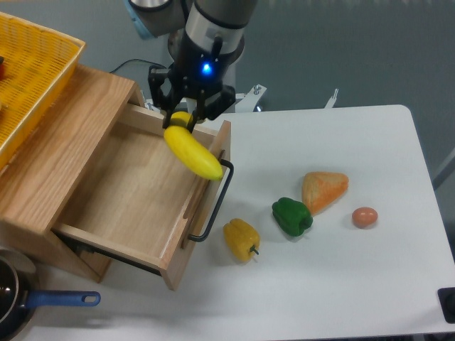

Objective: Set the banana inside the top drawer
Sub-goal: 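Carry the banana over the open wooden drawer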

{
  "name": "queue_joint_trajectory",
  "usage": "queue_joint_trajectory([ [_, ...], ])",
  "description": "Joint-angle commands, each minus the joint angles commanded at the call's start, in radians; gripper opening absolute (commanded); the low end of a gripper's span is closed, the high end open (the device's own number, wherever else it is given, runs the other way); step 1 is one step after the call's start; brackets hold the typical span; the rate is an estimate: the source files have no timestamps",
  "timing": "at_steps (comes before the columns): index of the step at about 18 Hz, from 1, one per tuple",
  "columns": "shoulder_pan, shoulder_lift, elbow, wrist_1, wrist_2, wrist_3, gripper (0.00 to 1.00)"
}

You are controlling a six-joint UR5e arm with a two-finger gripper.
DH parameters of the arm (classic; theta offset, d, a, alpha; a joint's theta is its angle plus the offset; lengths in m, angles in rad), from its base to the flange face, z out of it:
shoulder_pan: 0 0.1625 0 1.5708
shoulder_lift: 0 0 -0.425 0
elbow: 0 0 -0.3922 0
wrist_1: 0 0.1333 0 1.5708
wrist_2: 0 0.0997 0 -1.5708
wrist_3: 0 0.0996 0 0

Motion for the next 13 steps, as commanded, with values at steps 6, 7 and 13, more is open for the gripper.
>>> queue_joint_trajectory([
  [6,-0.049,-0.018,-0.003,-0.003,0.038,0.002,0.41],
  [7,-0.064,-0.020,-0.003,-0.003,0.058,0.002,0.41],
  [13,-0.107,-0.041,-0.005,-0.003,0.101,-0.005,0.41],
])
